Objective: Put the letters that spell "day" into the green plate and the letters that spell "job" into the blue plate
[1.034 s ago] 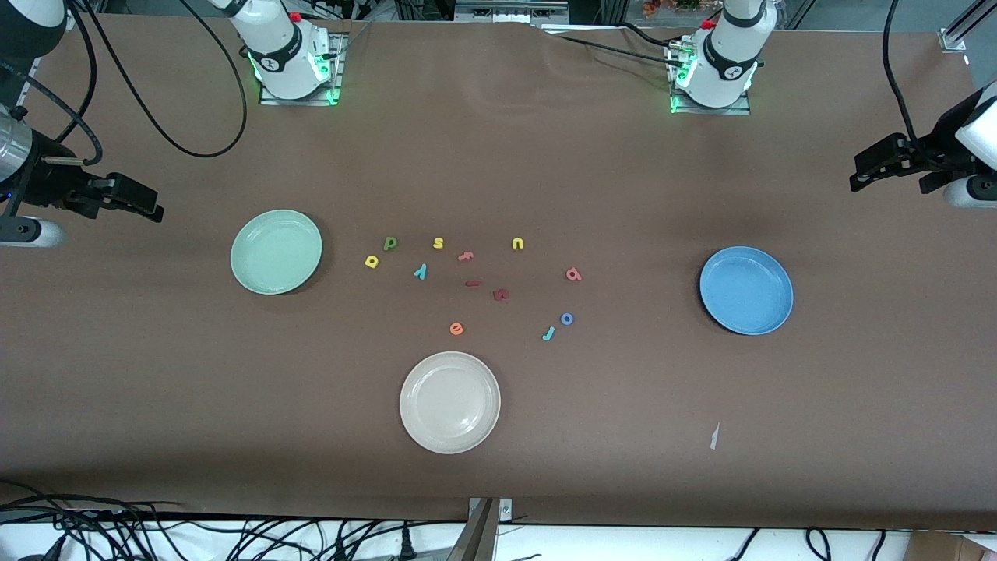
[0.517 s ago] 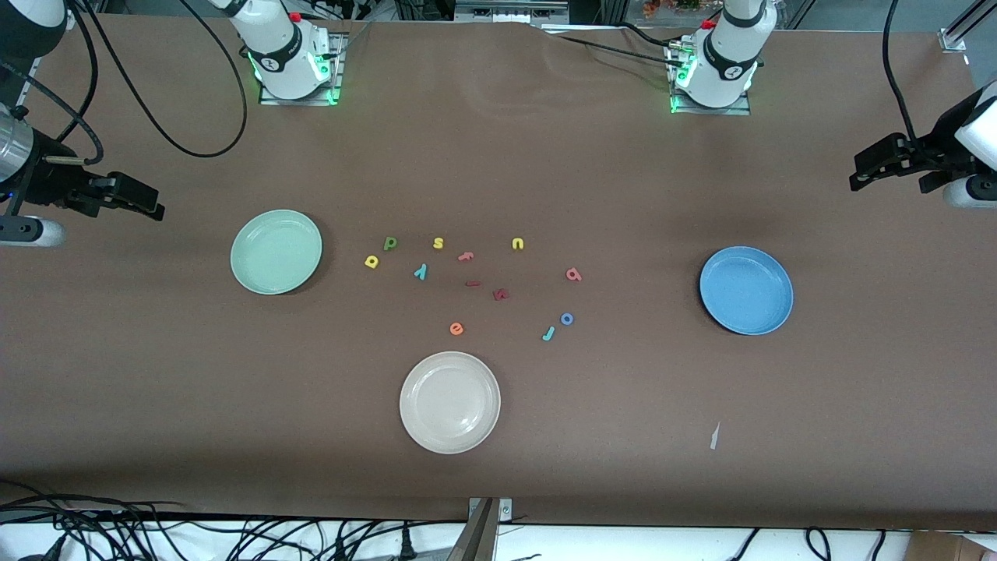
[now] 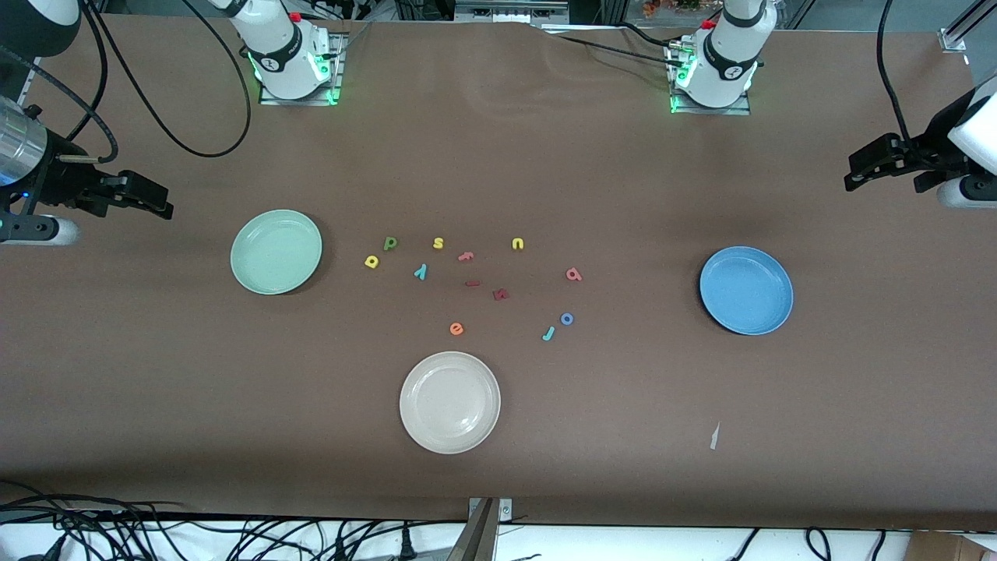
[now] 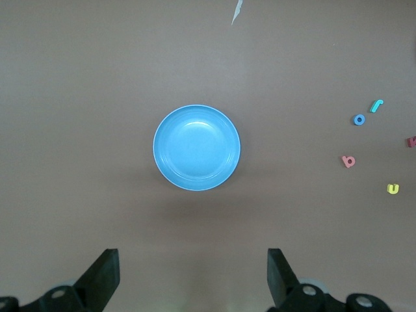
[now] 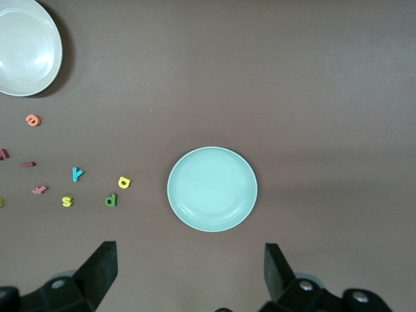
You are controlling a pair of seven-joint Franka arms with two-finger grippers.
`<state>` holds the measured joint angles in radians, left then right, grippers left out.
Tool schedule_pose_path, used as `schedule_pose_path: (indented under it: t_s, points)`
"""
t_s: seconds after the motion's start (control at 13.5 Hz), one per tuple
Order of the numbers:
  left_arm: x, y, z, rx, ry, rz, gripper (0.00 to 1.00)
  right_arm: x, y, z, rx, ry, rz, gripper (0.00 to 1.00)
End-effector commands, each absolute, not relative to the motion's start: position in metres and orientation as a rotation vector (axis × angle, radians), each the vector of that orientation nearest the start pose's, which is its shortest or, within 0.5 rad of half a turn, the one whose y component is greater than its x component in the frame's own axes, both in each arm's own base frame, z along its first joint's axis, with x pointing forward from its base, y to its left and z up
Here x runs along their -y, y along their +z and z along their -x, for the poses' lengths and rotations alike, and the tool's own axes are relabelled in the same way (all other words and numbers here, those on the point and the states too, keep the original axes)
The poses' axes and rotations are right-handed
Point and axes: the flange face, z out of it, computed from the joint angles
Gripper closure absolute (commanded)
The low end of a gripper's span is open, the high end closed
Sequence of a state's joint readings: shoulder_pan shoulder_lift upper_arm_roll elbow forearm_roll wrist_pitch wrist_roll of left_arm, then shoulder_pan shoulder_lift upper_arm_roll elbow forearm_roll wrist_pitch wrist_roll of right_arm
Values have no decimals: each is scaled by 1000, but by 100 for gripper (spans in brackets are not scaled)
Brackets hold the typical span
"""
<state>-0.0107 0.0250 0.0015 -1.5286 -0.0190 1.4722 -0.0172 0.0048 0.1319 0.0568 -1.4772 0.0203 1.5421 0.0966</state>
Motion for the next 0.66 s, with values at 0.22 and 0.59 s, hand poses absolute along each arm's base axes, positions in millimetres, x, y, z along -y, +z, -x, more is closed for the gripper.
schedule_pose_path:
  t_s: [0.22, 0.59]
  points:
    - [9, 628, -554, 27, 138, 3173, 0, -36, 592, -584, -51, 119, 3130, 0]
    - [10, 627, -554, 27, 140, 3173, 0, -55, 564, -583, 0, 210, 3136, 0]
